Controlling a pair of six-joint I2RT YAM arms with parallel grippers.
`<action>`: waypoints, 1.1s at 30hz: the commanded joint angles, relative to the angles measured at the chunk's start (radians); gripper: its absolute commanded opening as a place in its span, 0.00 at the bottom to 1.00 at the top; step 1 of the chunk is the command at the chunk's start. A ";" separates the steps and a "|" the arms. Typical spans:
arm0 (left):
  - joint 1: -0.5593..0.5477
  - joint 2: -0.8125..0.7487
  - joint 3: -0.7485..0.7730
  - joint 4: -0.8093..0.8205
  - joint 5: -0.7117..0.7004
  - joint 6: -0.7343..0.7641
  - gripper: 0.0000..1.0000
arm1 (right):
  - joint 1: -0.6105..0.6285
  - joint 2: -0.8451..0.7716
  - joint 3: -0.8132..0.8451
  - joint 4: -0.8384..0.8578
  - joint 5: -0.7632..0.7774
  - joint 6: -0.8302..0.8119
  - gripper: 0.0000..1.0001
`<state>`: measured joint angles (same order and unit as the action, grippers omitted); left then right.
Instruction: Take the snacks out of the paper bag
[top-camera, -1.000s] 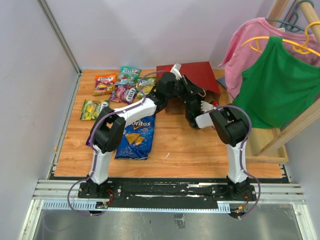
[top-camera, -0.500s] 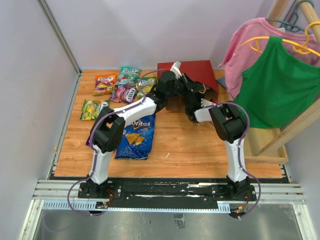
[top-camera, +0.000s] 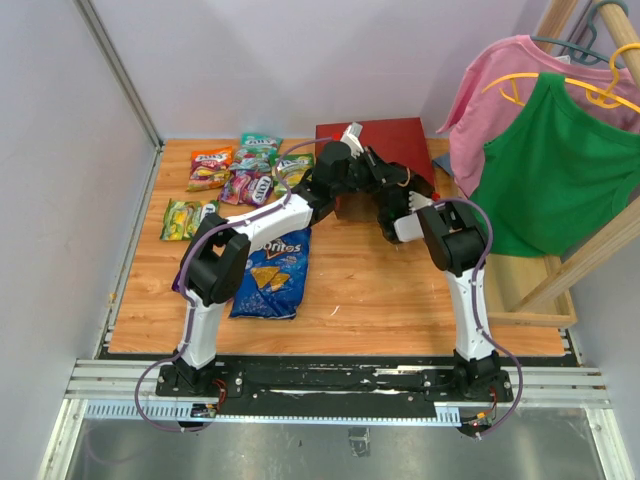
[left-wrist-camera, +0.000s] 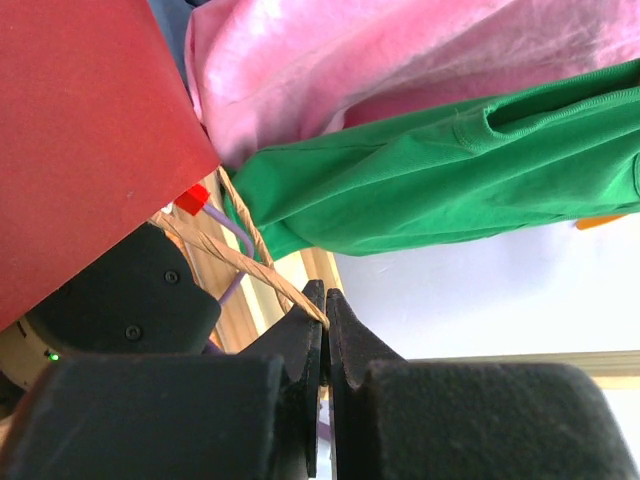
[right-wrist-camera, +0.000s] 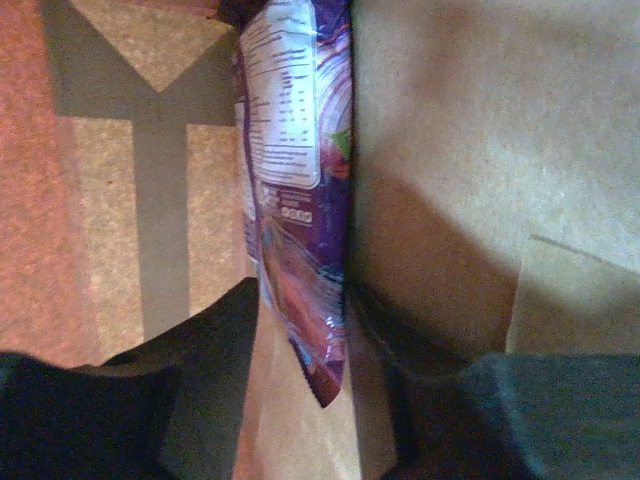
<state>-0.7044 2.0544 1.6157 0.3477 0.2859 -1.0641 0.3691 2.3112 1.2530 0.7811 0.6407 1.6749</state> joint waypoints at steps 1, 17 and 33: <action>-0.004 0.020 0.021 0.014 0.021 -0.006 0.05 | -0.041 0.059 0.031 -0.110 -0.042 -0.103 0.36; -0.005 0.007 0.007 0.028 0.017 -0.024 0.05 | -0.068 -0.094 -0.234 0.228 -0.183 -0.204 0.01; -0.006 -0.030 -0.029 -0.006 -0.026 0.014 0.05 | 0.050 -0.324 -0.731 0.589 -0.275 -0.107 0.01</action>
<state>-0.7048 2.0689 1.5925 0.3428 0.2768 -1.0798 0.3977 2.0079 0.6472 1.2064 0.3641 1.4822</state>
